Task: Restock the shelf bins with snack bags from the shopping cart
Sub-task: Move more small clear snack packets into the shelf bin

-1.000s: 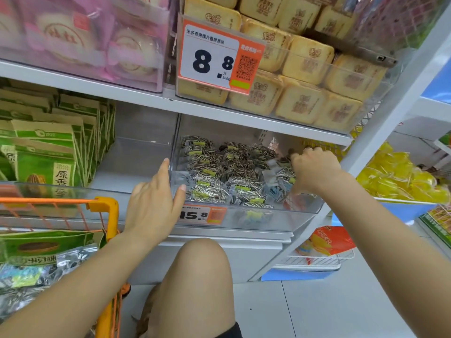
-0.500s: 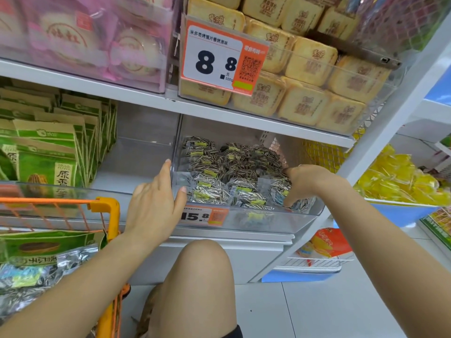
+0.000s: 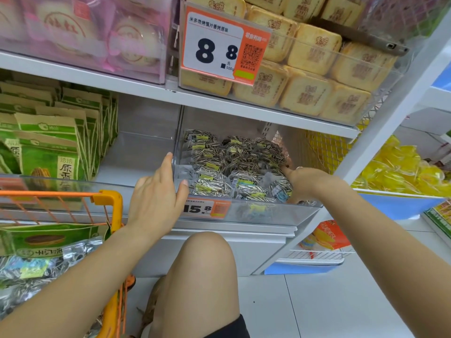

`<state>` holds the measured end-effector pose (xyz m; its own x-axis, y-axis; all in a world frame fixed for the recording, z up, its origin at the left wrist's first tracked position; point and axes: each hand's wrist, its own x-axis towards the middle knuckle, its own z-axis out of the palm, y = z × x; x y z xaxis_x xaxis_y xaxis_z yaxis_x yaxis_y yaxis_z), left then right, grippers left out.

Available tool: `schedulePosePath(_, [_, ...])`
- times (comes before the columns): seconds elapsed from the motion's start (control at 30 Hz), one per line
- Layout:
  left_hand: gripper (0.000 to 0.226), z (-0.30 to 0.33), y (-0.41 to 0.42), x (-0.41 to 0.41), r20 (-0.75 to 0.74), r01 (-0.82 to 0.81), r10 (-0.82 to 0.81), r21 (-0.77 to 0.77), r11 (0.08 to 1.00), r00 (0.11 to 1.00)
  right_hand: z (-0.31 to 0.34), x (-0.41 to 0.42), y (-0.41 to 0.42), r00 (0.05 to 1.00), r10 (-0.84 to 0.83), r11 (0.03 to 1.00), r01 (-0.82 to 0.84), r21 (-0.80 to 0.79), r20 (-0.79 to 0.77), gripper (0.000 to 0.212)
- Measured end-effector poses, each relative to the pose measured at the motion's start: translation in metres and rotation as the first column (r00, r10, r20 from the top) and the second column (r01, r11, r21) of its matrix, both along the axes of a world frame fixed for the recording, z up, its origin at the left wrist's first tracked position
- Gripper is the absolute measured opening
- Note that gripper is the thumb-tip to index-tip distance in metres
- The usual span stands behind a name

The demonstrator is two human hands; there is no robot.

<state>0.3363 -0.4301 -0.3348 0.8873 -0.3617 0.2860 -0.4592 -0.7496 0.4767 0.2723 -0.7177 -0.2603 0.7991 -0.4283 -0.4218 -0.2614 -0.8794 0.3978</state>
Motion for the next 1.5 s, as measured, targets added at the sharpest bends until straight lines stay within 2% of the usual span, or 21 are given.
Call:
schedulePosePath(0.07, [0.063,0.000,0.001,0.001,-0.001,0.005,-0.005,0.004,1.000,1.000,-0.010,0.001,0.002,0.999,0.045,0.997,-0.044,-0.069,0.006,0.088])
schedulePosePath(0.2, [0.063,0.000,0.003,0.000,-0.008,0.017,-0.017,-0.003,1.000,1.000,-0.011,-0.007,-0.005,0.997,0.073,0.993,-0.069,-0.096,0.032,0.082])
schedulePosePath(0.3, [0.063,0.000,0.003,0.000,-0.005,0.018,-0.018,-0.008,1.000,1.000,-0.009,-0.014,-0.009,0.965,0.196,0.969,-0.163,-0.186,0.172,0.058])
schedulePosePath(0.37, [0.063,0.000,0.003,0.000,-0.004,0.017,-0.017,-0.008,1.000,1.000,-0.011,-0.017,-0.008,0.961,0.195,0.972,-0.162,-0.173,0.194,0.048])
schedulePosePath(0.5, [0.063,0.001,0.003,0.000,-0.002,0.022,-0.022,-0.003,1.000,1.000,-0.018,-0.015,-0.012,0.980,0.098,0.994,-0.087,-0.070,0.173,0.049])
schedulePosePath(0.63, [0.063,0.001,0.003,0.000,-0.007,0.017,-0.017,0.002,1.000,1.000,-0.018,-0.011,-0.012,0.976,0.075,0.997,-0.077,0.001,0.207,0.044])
schedulePosePath(0.8, [0.063,0.002,0.002,-0.001,-0.012,0.016,-0.016,0.007,1.000,1.000,-0.011,-0.008,-0.012,0.968,0.146,0.989,-0.142,-0.035,0.204,0.047])
schedulePosePath(0.93, [0.063,0.002,0.003,-0.001,-0.016,0.010,-0.010,0.009,1.000,1.000,-0.018,-0.006,-0.011,0.977,0.153,0.987,-0.144,-0.066,0.146,0.022])
schedulePosePath(1.0, [0.063,0.002,0.002,-0.002,-0.014,0.010,-0.010,0.007,1.000,1.000,-0.026,-0.008,-0.010,0.976,0.157,0.985,-0.143,-0.096,0.152,0.024])
schedulePosePath(1.1, [0.063,0.002,0.002,-0.002,-0.013,0.008,-0.008,-0.003,1.000,1.000,-0.029,-0.008,-0.010,0.970,0.164,0.985,-0.150,-0.089,0.180,0.043])
schedulePosePath(1.2, [0.063,0.003,0.003,-0.002,-0.016,0.013,-0.013,-0.003,1.000,1.000,-0.024,-0.008,-0.016,0.966,0.066,0.997,-0.075,0.028,0.251,0.064])
schedulePosePath(1.3, [0.063,0.002,0.003,-0.002,-0.020,0.008,-0.008,-0.004,1.000,1.000,-0.023,-0.011,-0.022,0.968,-0.004,0.999,-0.009,0.050,0.251,0.079])
schedulePosePath(1.5, [0.063,0.002,0.001,-0.001,-0.014,0.005,-0.005,-0.001,1.000,1.000,-0.027,-0.004,-0.021,0.963,0.022,1.000,-0.022,-0.003,0.269,0.066])
